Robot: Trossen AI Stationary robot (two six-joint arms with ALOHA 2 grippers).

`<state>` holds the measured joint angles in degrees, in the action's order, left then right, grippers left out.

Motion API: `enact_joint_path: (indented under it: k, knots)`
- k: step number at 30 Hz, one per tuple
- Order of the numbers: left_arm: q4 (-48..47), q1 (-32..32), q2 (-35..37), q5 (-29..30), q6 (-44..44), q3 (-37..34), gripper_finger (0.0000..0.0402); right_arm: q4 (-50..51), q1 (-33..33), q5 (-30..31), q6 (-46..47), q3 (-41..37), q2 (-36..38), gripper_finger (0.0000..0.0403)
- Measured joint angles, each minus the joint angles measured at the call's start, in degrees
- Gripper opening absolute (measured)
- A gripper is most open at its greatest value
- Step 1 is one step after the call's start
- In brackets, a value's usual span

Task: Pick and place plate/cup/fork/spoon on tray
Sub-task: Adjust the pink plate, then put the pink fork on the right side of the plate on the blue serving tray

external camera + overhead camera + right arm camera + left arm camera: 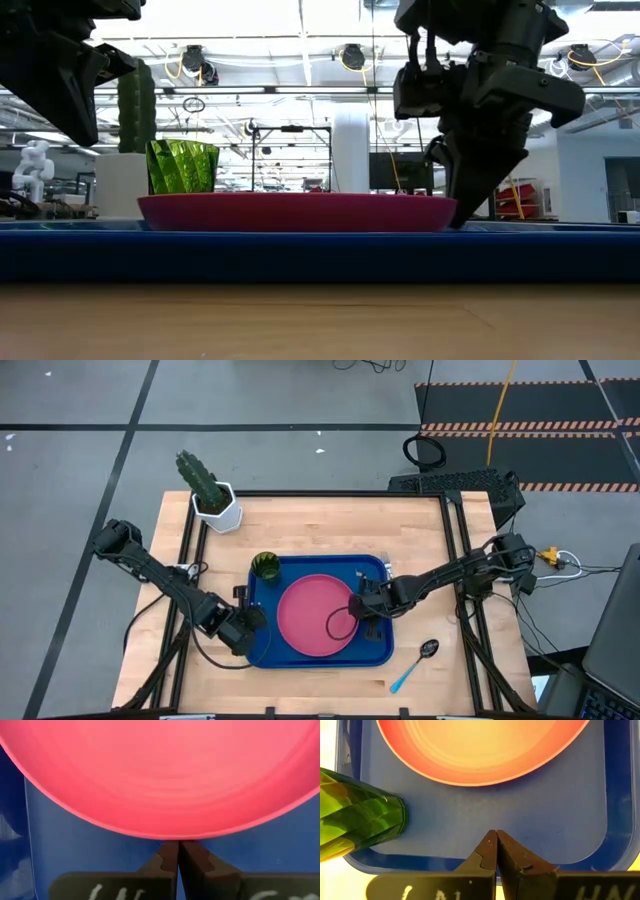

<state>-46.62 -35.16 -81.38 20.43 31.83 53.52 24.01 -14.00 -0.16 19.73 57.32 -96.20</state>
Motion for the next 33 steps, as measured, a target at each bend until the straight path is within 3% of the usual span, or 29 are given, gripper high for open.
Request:
enact_joint_path:
  k: [8,23,29,33]
  knots:
    - [0.0,0.0,0.0,0.0,0.0,0.0,0.0002,-3.9,0.5,0.0,-0.9,0.0,0.0,0.0]
    - [0.0,0.0,0.0,0.0,0.2,0.0,0.0003,-1.9,1.6,0.2,-2.0,0.0,0.3,0.0]
    - [0.1,1.5,0.0,3.2,0.5,0.0,0.0002,4.9,2.6,6.2,-1.3,0.0,5.8,0.0]
    - [2.6,3.2,0.8,5.3,-0.6,0.0,0.0005,10.2,4.9,10.7,4.3,0.1,12.4,0.0]
